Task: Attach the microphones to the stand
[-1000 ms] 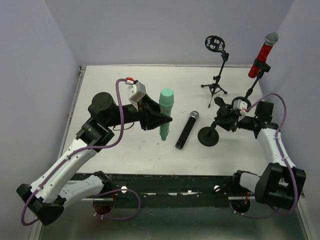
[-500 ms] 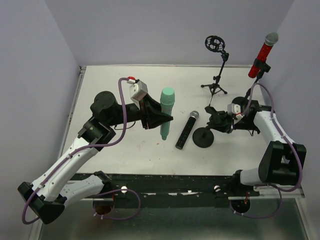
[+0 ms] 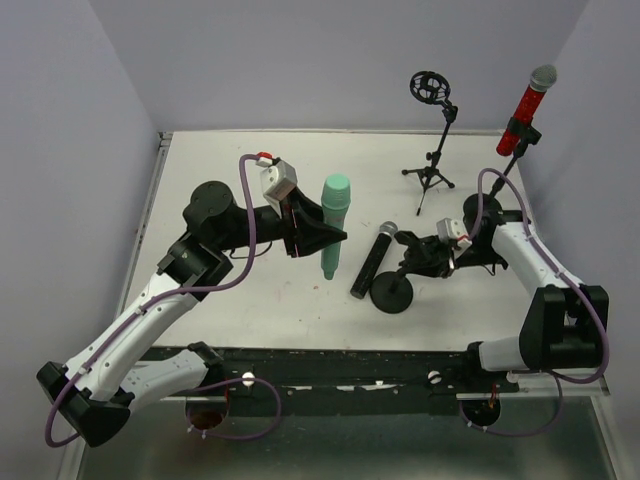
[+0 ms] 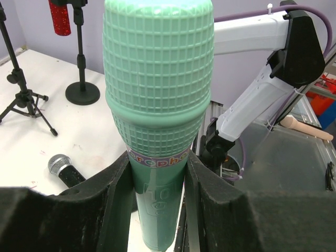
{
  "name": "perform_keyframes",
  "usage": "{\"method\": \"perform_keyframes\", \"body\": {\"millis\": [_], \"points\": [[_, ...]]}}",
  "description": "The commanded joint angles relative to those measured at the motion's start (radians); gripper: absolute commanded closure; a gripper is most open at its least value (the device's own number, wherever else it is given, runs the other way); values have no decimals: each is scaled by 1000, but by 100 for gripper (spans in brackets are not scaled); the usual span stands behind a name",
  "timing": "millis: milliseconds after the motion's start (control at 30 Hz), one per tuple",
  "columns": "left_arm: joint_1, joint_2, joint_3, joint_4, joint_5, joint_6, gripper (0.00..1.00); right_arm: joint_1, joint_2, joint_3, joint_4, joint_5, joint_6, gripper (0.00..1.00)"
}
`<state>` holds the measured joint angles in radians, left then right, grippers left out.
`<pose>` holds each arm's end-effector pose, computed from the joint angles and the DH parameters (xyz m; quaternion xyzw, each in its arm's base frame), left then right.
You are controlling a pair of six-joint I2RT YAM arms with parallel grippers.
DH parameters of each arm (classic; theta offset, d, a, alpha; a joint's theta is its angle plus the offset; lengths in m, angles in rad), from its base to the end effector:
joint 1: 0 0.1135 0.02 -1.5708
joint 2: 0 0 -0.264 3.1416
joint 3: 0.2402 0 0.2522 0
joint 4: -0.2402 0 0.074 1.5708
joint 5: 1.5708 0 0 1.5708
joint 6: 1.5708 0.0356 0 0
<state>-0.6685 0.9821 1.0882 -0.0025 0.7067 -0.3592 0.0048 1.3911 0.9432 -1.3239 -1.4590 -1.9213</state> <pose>0.1514 -0.1490 0.4291 0.3507 0.5811 -0.5443 0.4930 0.2039 0.0364 0.2448 -0.5707 0.4785 0.4425 0.4996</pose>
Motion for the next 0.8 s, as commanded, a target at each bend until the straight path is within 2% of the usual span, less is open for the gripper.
{"method": "perform_keyframes", "body": {"millis": [0, 67, 100, 233, 333, 400, 467, 600, 633, 667, 767], "points": [[4, -5, 22, 4, -15, 5, 100, 23, -6, -3, -97, -67, -8, 87], [3, -5, 19, 9, -13, 3, 100, 24, 22, -7, -98, -48, -31, 84], [4, -5, 18, 10, -13, 3, 100, 24, 35, -7, -98, -38, -36, 80], [4, -10, 7, 18, -12, 2, 100, 21, 68, -4, -98, -8, -45, 53], [4, -11, 4, 22, -7, 2, 100, 18, 66, 8, -89, 15, -24, 37], [4, -13, 2, 21, -7, 3, 100, 9, 49, 11, -22, 23, 63, 30], [4, -16, 3, 19, -9, 6, 100, 1, 11, 8, 108, 57, 231, 27], [4, -22, 4, 12, -6, 16, 100, 3, -189, -90, 588, 227, 799, 19], [3, -25, 4, 9, -7, 19, 100, 3, -235, -113, 662, 282, 868, 17], [4, -26, 1, 7, -7, 22, 100, 3, -266, -112, 682, 317, 898, 15], [4, -31, 1, 6, -6, 28, 100, -27, -268, -41, 582, 406, 894, 15]]}}
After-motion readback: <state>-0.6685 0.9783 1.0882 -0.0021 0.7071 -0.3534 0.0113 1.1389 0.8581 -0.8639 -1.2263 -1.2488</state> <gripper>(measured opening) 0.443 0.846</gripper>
